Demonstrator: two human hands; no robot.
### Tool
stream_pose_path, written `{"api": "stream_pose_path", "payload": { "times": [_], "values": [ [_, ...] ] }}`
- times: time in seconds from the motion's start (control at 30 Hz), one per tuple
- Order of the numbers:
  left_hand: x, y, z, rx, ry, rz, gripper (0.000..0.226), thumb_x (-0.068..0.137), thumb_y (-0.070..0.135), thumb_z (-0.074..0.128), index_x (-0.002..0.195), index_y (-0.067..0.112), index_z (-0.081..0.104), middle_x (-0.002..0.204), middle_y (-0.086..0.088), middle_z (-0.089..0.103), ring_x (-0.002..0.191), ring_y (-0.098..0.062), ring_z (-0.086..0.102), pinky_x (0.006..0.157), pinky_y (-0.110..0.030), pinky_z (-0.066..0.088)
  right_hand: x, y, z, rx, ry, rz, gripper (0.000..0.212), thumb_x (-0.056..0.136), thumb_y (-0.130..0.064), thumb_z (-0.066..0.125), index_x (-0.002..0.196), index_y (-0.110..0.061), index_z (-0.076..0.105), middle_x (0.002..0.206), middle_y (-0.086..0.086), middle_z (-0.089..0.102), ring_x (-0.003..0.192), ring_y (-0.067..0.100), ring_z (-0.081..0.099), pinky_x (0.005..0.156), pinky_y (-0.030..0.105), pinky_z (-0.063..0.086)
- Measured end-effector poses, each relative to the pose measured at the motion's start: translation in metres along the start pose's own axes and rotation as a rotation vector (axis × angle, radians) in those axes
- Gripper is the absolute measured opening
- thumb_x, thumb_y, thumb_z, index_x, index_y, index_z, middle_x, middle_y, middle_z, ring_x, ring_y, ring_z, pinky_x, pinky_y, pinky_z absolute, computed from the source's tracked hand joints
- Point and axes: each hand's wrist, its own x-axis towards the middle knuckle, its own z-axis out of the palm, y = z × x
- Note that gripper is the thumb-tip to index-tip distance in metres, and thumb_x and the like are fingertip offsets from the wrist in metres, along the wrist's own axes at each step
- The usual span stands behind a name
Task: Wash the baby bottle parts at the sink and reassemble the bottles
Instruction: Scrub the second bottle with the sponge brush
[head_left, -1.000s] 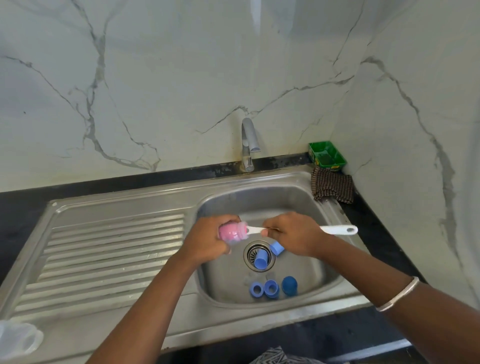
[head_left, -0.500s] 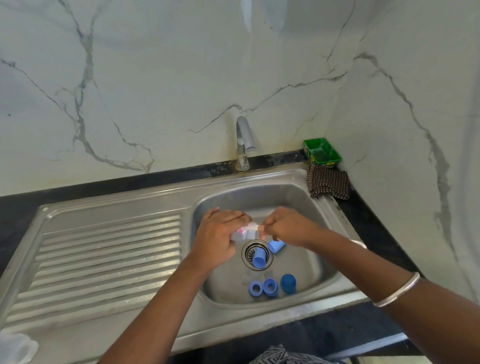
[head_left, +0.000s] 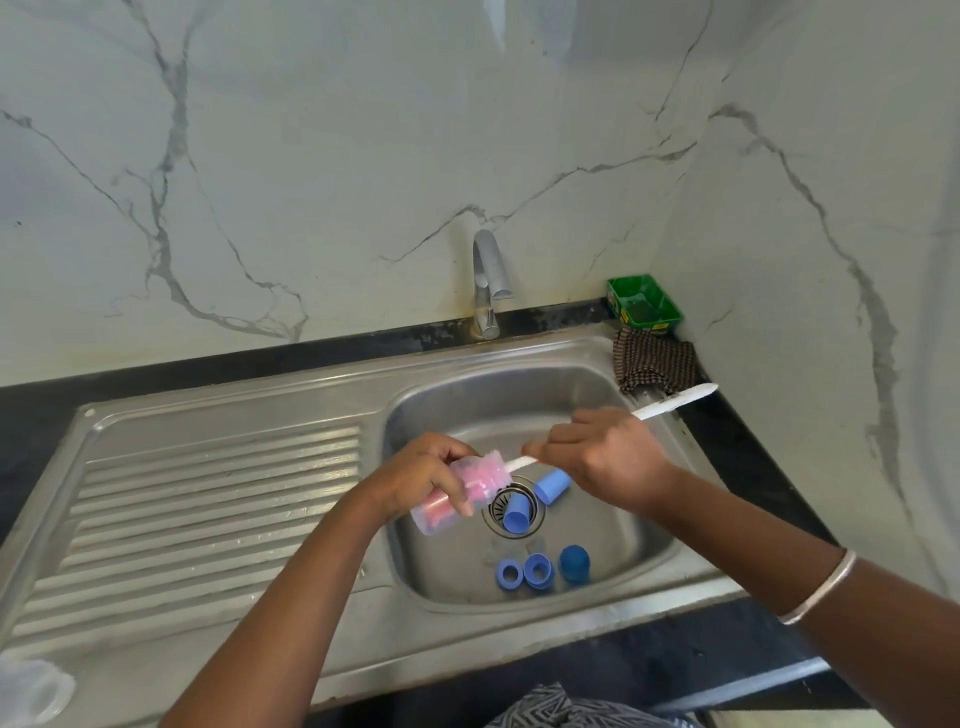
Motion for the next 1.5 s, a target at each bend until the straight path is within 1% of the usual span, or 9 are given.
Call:
{"api": "stream_pose_path", "payload": {
  "times": [0.17, 0.33, 0.53, 0.7, 0.87, 0.97, 1.13, 1.37, 1.5],
  "values": [
    [0.008, -0.003, 0.009, 0.104, 0.084, -0.013, 0.041, 0.036, 0.016, 0.079, 0.076, 0.021, 0.077, 0.083, 0.005, 0.074, 0.085, -0.021, 0.067, 0.068, -0.028, 0.052, 0.005, -0.019, 0.008, -0.014, -0.095, -0.048, 0.03, 0.069, -0.01, 0.078, 0.093, -0.026, 0.076, 0.068, -0.009, 0.063, 0.057, 0.018, 0.056, 0.045, 0.028, 0.044],
    [-0.002, -0.017, 0.006, 0.25, 0.254, 0.116, 0.069, 0.044, 0.007, 0.086, 0.109, 0.028, 0.074, 0.092, 0.023, 0.07, 0.087, 0.003, 0.064, 0.065, -0.016, 0.047, 0.003, -0.01, 0.0, 0.322, -0.534, 0.482, 0.029, 0.098, -0.052, 0.05, 0.12, -0.04, 0.067, 0.1, -0.008, 0.073, 0.092, 0.016, 0.066, 0.073, 0.031, 0.052],
    [-0.017, -0.024, 0.002, 0.763, 0.461, 0.598, 0.048, 0.065, 0.002, 0.079, 0.107, 0.025, 0.073, 0.103, 0.014, 0.071, 0.098, -0.01, 0.066, 0.085, -0.032, 0.041, 0.0, -0.012, 0.002, 1.068, -0.65, 0.889, 0.022, 0.096, -0.031, 0.064, 0.097, -0.015, 0.079, 0.058, -0.002, 0.052, 0.051, 0.008, 0.042, 0.053, 0.022, 0.037],
    [-0.019, -0.03, 0.016, 0.9, 0.523, 0.62, 0.058, 0.061, -0.005, 0.074, 0.115, 0.019, 0.073, 0.119, 0.006, 0.07, 0.112, -0.022, 0.064, 0.093, -0.061, 0.045, -0.004, -0.018, 0.004, 1.226, -0.744, 0.992, 0.022, 0.097, -0.033, 0.062, 0.092, -0.022, 0.08, 0.053, -0.006, 0.042, 0.043, 0.008, 0.026, 0.042, 0.022, 0.02],
    [-0.01, -0.028, 0.021, 0.748, 0.469, 0.535, 0.062, 0.066, -0.003, 0.073, 0.122, 0.021, 0.07, 0.123, 0.009, 0.067, 0.117, -0.017, 0.06, 0.097, -0.056, 0.045, -0.016, -0.022, 0.01, 1.033, -0.496, 0.934, 0.016, 0.092, -0.04, 0.068, 0.105, -0.036, 0.078, 0.059, -0.01, 0.057, 0.052, 0.003, 0.046, 0.058, 0.021, 0.038],
    [-0.002, -0.03, 0.016, 0.607, 0.406, 0.522, 0.062, 0.065, -0.004, 0.075, 0.123, 0.016, 0.07, 0.121, 0.006, 0.069, 0.112, -0.014, 0.063, 0.1, -0.039, 0.048, -0.028, -0.011, 0.006, 0.627, -0.493, 0.858, 0.021, 0.092, -0.054, 0.062, 0.112, -0.058, 0.066, 0.071, -0.025, 0.067, 0.063, -0.003, 0.059, 0.056, 0.021, 0.04],
    [0.005, -0.037, 0.021, 0.392, 0.393, 0.362, 0.068, 0.056, -0.003, 0.076, 0.118, 0.021, 0.072, 0.107, 0.031, 0.066, 0.104, 0.016, 0.057, 0.089, -0.003, 0.041, -0.055, 0.005, 0.012, 0.35, -0.452, 0.73, 0.027, 0.096, -0.054, 0.054, 0.122, -0.055, 0.062, 0.102, -0.012, 0.073, 0.091, 0.014, 0.066, 0.069, 0.028, 0.046],
    [0.021, -0.051, 0.038, 0.111, 0.41, 0.04, 0.069, 0.046, 0.017, 0.081, 0.104, 0.049, 0.063, 0.105, 0.021, 0.069, 0.102, -0.003, 0.065, 0.092, -0.028, 0.051, -0.092, 0.026, 0.025, 0.537, -0.42, 0.882, 0.026, 0.094, -0.047, 0.062, 0.119, -0.047, 0.068, 0.102, -0.011, 0.075, 0.092, 0.014, 0.068, 0.078, 0.032, 0.054],
    [0.025, -0.061, 0.044, 0.026, 0.506, -0.039, 0.064, 0.047, 0.025, 0.085, 0.101, 0.05, 0.061, 0.106, 0.017, 0.069, 0.101, -0.007, 0.063, 0.083, -0.025, 0.048, -0.115, 0.059, 0.036, 0.563, -0.316, 1.076, 0.019, 0.095, -0.039, 0.063, 0.109, -0.035, 0.075, 0.078, -0.008, 0.069, 0.079, 0.017, 0.065, 0.066, 0.028, 0.044]
  ]
}}
